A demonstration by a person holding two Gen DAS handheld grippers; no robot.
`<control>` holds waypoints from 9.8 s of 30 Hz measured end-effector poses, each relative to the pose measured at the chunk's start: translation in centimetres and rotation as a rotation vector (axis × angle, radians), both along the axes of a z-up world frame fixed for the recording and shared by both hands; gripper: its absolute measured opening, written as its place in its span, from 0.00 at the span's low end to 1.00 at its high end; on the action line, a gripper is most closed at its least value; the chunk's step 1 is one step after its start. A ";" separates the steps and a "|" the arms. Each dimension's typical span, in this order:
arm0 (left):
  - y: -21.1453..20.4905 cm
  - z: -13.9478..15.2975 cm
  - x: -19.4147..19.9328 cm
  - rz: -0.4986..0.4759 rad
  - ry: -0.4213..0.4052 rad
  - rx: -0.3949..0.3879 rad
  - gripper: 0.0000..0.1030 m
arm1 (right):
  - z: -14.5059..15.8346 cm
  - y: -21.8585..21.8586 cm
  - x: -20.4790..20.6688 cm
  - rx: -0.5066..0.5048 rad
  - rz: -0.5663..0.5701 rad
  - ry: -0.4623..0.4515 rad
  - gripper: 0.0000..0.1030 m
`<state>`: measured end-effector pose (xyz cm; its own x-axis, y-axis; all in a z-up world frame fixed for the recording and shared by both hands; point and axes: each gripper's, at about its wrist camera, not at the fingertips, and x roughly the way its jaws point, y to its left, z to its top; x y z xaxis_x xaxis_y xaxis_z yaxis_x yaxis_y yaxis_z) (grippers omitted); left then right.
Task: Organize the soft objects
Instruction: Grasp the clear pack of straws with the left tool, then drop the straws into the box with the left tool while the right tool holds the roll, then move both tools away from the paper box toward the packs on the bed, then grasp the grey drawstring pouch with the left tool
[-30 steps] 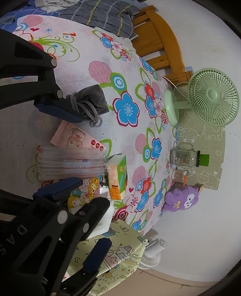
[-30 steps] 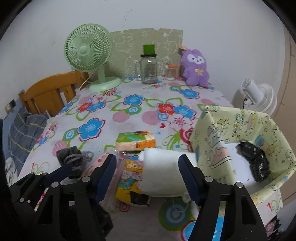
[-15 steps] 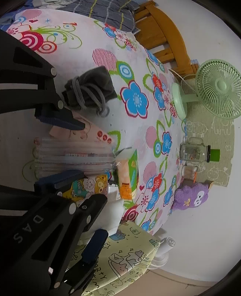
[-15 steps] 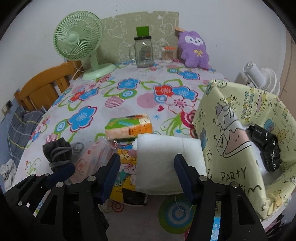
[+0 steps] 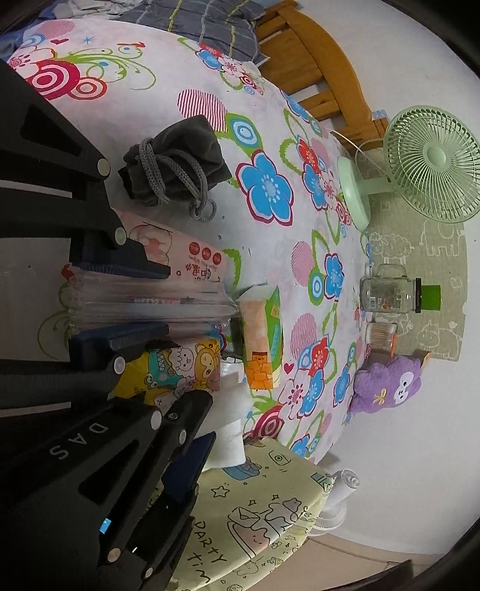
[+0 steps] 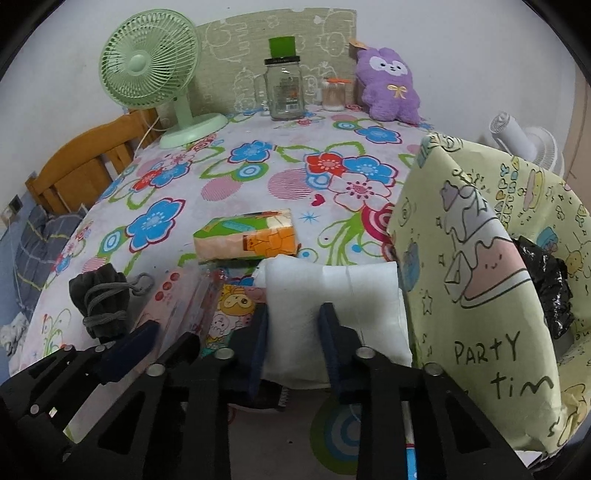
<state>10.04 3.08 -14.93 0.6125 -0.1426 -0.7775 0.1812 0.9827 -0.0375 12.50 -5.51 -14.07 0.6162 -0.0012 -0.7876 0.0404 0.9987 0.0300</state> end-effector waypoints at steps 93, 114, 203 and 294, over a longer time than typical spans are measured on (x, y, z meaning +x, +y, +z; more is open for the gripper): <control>-11.8 13.5 -3.7 -0.067 -0.266 -0.054 0.13 | 14.7 -11.2 -4.4 0.058 0.000 -0.280 0.15; -17.0 10.5 -1.3 -0.153 -0.202 -0.098 0.14 | 12.3 -16.7 -3.2 -0.002 -0.087 -0.239 0.15; -12.8 13.7 -6.0 -0.158 -0.255 -0.061 0.97 | 15.8 -12.8 -8.6 0.007 -0.092 -0.302 0.93; 6.4 1.1 2.4 0.206 -0.005 -0.012 0.62 | 3.3 5.0 2.3 -0.024 0.158 -0.103 0.92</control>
